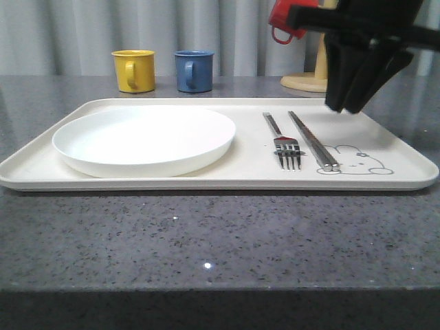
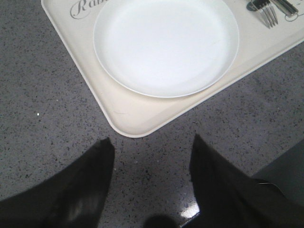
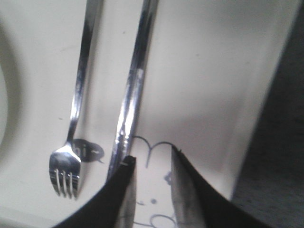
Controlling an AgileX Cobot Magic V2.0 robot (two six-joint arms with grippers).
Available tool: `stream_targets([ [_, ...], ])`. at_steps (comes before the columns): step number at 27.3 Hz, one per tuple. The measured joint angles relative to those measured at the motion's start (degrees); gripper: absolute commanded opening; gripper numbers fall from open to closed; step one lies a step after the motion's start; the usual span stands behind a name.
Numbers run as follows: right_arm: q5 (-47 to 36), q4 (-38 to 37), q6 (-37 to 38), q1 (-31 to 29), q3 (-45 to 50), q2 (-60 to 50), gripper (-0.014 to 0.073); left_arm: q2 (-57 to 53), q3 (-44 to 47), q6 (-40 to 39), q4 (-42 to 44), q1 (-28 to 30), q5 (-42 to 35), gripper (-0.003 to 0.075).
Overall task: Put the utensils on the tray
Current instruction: 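Place the chopsticks on the tray beside the fork and release, then move the right gripper back and grasp the steel spoon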
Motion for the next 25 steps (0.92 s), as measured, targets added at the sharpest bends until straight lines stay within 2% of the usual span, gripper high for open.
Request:
stream_targets([
  [6, 3.81, -5.18, -0.35, -4.10, -0.12, -4.91, 0.0221, 0.00, 0.00, 0.00, 0.00, 0.00, 0.00, 0.0368],
  [10, 6.26, -7.71, -1.87, -9.12, -0.12, -6.42, 0.0207, 0.00, 0.00, 0.00, 0.00, 0.00, -0.04, 0.0368],
  [19, 6.91, -8.53, -6.57, -18.74, 0.46, -5.96, 0.0180, 0.00, 0.00, 0.00, 0.00, 0.00, -0.04, 0.0368],
  [25, 6.96, -8.89, -8.33, -22.03, 0.62, -3.91, 0.0180, 0.00, 0.00, 0.00, 0.00, 0.00, -0.13, 0.0368],
])
